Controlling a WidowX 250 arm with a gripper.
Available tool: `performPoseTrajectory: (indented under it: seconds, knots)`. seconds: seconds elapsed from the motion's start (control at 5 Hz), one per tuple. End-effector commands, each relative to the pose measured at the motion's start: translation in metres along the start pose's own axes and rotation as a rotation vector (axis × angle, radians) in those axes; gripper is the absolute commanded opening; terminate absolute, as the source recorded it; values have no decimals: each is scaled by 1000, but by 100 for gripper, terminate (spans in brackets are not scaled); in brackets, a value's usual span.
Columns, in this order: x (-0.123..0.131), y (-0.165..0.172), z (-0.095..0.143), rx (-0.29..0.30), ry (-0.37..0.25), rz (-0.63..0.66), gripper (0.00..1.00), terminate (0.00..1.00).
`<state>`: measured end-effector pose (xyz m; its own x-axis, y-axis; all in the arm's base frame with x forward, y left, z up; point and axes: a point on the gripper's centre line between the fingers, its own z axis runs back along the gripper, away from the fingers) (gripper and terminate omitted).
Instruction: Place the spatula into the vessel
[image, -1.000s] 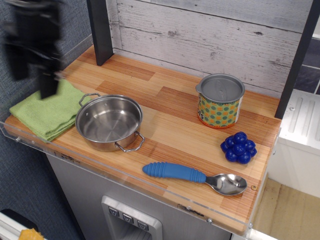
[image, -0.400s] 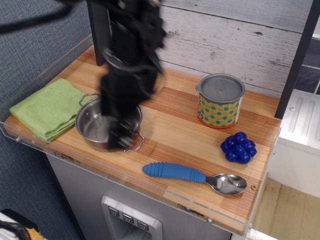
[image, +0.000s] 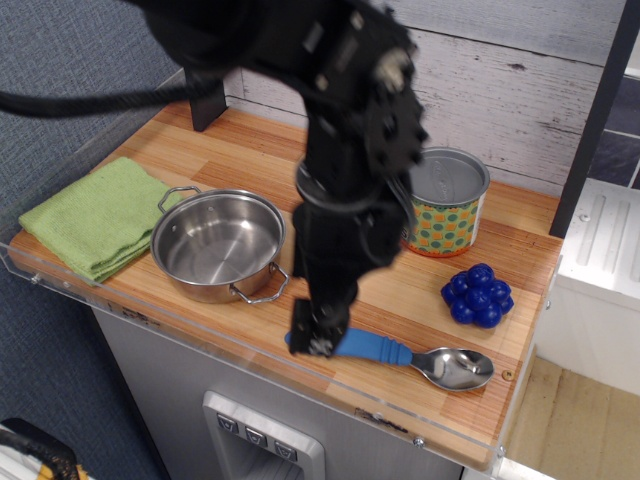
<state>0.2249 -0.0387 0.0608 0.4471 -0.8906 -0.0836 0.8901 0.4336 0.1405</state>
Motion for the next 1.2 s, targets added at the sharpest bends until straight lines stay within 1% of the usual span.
performPoseTrajectory:
  seconds: [0.0,0.2,0.4,0.8,1.0]
  knots:
    - [8,-1,-10,67,-97,-125,100,0]
    - [9,5,-24,57,-100,-99,100,0]
    - [11,10,-36,18,-120,-94,100,0]
    - [15,10,-47,-66,-138,-56,100,0]
    - [15,8,-46,-61,-148,-56,0,0]
